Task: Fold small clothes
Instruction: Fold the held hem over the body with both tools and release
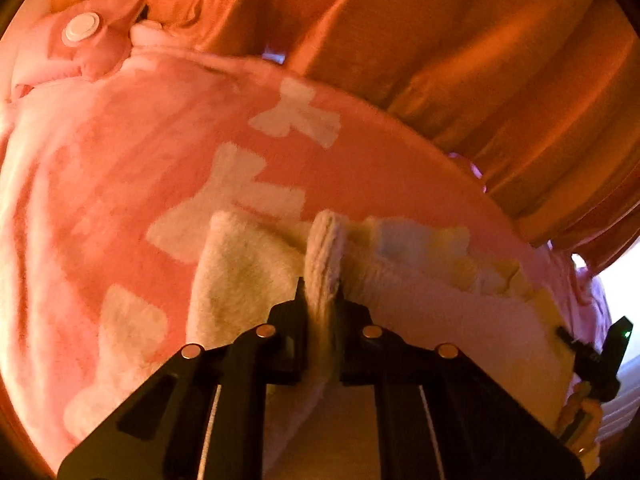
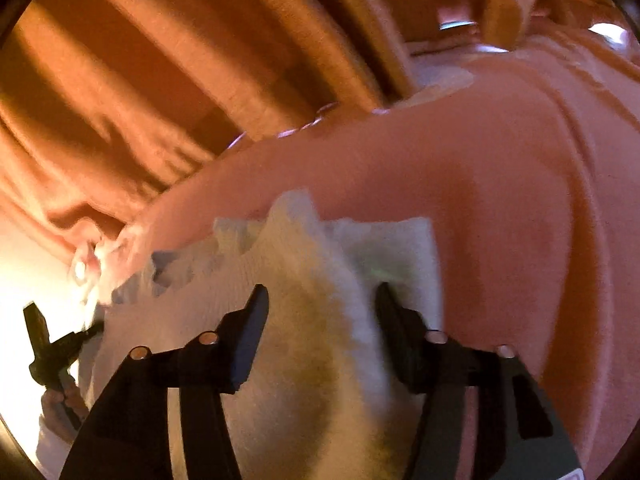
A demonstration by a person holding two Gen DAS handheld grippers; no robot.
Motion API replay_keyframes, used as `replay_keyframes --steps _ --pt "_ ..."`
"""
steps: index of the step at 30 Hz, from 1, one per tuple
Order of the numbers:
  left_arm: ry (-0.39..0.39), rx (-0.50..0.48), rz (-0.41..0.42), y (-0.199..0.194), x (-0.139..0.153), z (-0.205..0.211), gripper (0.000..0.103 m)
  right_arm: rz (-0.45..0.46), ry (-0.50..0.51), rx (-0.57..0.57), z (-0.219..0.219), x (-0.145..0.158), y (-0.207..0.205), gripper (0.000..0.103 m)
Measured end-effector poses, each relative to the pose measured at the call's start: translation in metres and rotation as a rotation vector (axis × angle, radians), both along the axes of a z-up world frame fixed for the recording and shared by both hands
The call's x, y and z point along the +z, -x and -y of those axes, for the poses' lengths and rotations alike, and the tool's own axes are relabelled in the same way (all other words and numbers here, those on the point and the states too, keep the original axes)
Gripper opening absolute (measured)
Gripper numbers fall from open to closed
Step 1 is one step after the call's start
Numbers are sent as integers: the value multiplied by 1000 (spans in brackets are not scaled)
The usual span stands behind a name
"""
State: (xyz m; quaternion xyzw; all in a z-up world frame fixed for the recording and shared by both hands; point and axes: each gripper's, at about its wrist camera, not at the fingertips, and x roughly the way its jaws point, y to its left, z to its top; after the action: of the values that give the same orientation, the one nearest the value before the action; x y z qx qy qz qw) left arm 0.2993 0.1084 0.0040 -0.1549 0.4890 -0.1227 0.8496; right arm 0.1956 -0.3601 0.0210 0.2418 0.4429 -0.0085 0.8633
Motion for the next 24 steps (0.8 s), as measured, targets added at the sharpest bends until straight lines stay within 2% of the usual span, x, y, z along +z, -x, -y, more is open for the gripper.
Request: replay_keyframes --steps 1,2,5,7,8,9,10,12,13,15,16,17,19,20,21,22,23,24 --pt "5 4 23 2 6 0 9 0 22 19 -7 2 -3 8" --pt "20 7 65 6 20 0 9 42 42 33 -13 13 -1 8" --pt "74 19 157 13 56 -3 9 252 -18 17 -11 56 20 8" --pt "66 22 176 11 64 -2 9 316 -6 -27 -3 71 28 7" --pt "17 11 169 5 59 3 9 293 40 -63 3 67 27 7" --pt "-32 -2 149 -1 49 9 9 218 103 -81 7 54 20 7" --pt "-56 -12 128 -5 38 12 9 92 155 -92 12 27 8 7" --pt "-101 -1 32 -14 2 14 9 -48 93 -97 20 -12 -1 7" --pt "-100 15 5 -14 -9 13 9 -33 72 -109 22 -11 2 7" --pt "-52 54 15 -7 -16 4 9 91 45 -107 20 22 12 7" --pt "-43 65 20 -5 -16 1 9 157 51 -102 18 39 18 7" --pt "-39 70 16 -5 -19 0 9 172 80 -100 16 43 19 7" --pt "-43 70 2 -7 -25 1 10 78 165 -89 15 22 6 7" --pt "-55 68 3 -7 -24 3 10 -48 171 -71 15 -7 -5 7" --pt "-62 66 4 -7 -22 4 12 -51 140 -73 18 -15 -4 6" --pt "-64 65 4 -7 -19 5 12 -33 129 -93 22 -9 -1 9" --pt "-54 68 7 -3 -14 4 13 -22 123 -106 23 4 2 15" --pt "-36 78 14 2 -7 1 13 29 131 -140 23 20 11 19"
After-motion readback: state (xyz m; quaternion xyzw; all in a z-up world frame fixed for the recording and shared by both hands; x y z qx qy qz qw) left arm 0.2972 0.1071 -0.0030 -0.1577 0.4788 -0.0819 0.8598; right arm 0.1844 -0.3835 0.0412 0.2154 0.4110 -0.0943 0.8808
